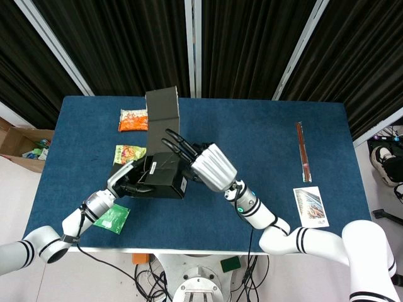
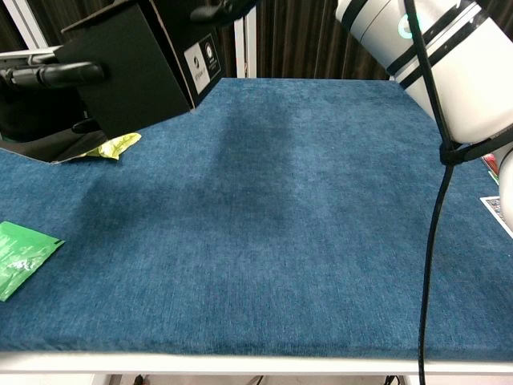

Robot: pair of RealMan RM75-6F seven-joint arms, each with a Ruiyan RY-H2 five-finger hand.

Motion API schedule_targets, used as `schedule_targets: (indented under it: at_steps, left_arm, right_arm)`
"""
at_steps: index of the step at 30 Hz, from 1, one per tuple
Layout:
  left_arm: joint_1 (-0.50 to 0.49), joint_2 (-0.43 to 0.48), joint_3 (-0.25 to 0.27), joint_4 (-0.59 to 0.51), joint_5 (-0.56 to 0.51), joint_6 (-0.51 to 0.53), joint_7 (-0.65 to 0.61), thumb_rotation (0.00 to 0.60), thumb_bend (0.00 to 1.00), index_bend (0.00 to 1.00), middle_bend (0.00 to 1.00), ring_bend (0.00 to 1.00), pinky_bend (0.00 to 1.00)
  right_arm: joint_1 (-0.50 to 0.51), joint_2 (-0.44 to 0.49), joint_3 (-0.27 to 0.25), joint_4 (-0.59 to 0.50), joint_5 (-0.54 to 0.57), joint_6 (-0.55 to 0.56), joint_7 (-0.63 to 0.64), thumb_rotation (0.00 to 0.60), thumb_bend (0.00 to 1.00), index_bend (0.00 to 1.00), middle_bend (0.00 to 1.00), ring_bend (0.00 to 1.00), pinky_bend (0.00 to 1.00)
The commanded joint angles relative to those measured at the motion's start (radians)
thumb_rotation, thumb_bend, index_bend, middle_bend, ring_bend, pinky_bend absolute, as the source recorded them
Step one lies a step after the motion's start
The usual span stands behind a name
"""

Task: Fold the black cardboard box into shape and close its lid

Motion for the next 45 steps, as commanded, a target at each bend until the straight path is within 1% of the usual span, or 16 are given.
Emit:
schedule_targets:
  at_steps: [1, 2, 4, 7, 11, 16, 20, 24, 31, 37, 42, 45]
  left_arm:
    - [-0.002, -0.01, 0.0, 0.012, -0.018, -0.015, 0.074, 0.6, 0.09, 0.23, 0.27, 0.6, 0.84]
    - [-0.002, -0.015, -0.001, 0.016, -0.024, -0.02, 0.099, 0.6, 0.09, 0.23, 0.27, 0.6, 0.84]
    - [-0.001, -0.024, -0.001, 0.024, -0.034, -0.027, 0.136, 0.6, 0.09, 0.24, 0.27, 0.6, 0.84]
    - [0.0, -0.042, -0.003, 0.039, -0.048, -0.041, 0.204, 0.6, 0.09, 0.24, 0.27, 0.6, 0.84]
    - [-0.002, -0.065, -0.005, 0.05, -0.062, -0.058, 0.275, 0.6, 0.09, 0.24, 0.27, 0.6, 0.84]
    - [-0.004, -0.075, -0.01, 0.047, -0.072, -0.068, 0.302, 0.6, 0.09, 0.24, 0.27, 0.6, 0.84]
    - [-0.003, -0.089, -0.011, 0.06, -0.08, -0.077, 0.338, 0.6, 0.09, 0.24, 0.27, 0.6, 0.84]
    - [0.001, -0.123, -0.011, 0.086, -0.092, -0.089, 0.382, 0.6, 0.09, 0.24, 0.27, 0.6, 0.84]
    - [0.003, -0.189, -0.007, 0.147, -0.105, -0.114, 0.486, 0.6, 0.09, 0.24, 0.27, 0.6, 0.84]
    - [0.009, -0.255, -0.008, 0.209, -0.119, -0.127, 0.588, 0.6, 0.09, 0.24, 0.26, 0.6, 0.84]
    - [0.015, -0.294, -0.006, 0.256, -0.119, -0.128, 0.66, 0.6, 0.09, 0.22, 0.24, 0.6, 0.84]
    - [0.018, -0.302, -0.006, 0.266, -0.116, -0.123, 0.682, 0.6, 0.09, 0.18, 0.22, 0.6, 0.83]
  right_arm:
    - [0.014, 0.01, -0.03, 0.021, -0.037, -0.021, 0.007, 0.6, 0.03, 0.14, 0.24, 0.68, 1.0]
    - [0.017, 0.013, -0.039, 0.029, -0.045, -0.03, 0.005, 0.6, 0.03, 0.21, 0.27, 0.69, 1.0]
    - [0.021, 0.017, -0.053, 0.042, -0.057, -0.045, -0.003, 0.6, 0.03, 0.29, 0.32, 0.69, 1.0]
    - [0.025, 0.014, -0.075, 0.069, -0.079, -0.056, -0.006, 0.6, 0.03, 0.35, 0.36, 0.7, 1.0]
    - [0.027, -0.009, -0.102, 0.134, -0.11, -0.051, -0.008, 0.6, 0.03, 0.4, 0.39, 0.71, 1.0]
    - [0.029, -0.044, -0.122, 0.209, -0.131, -0.037, 0.018, 0.6, 0.04, 0.44, 0.43, 0.72, 1.0]
    - [0.033, -0.057, -0.141, 0.247, -0.133, -0.064, 0.023, 0.6, 0.16, 0.48, 0.47, 0.72, 1.0]
    - [0.038, -0.065, -0.162, 0.278, -0.138, -0.094, 0.014, 0.6, 0.19, 0.5, 0.48, 0.73, 1.0]
    - [0.035, -0.1, -0.196, 0.358, -0.147, -0.111, 0.029, 0.6, 0.23, 0.52, 0.48, 0.74, 1.0]
    - [0.031, -0.139, -0.23, 0.444, -0.16, -0.12, 0.05, 0.6, 0.23, 0.52, 0.48, 0.74, 1.0]
    - [0.03, -0.169, -0.257, 0.513, -0.179, -0.11, 0.071, 0.6, 0.23, 0.52, 0.46, 0.74, 1.0]
    - [0.028, -0.181, -0.269, 0.541, -0.187, -0.101, 0.08, 0.6, 0.23, 0.52, 0.46, 0.74, 1.0]
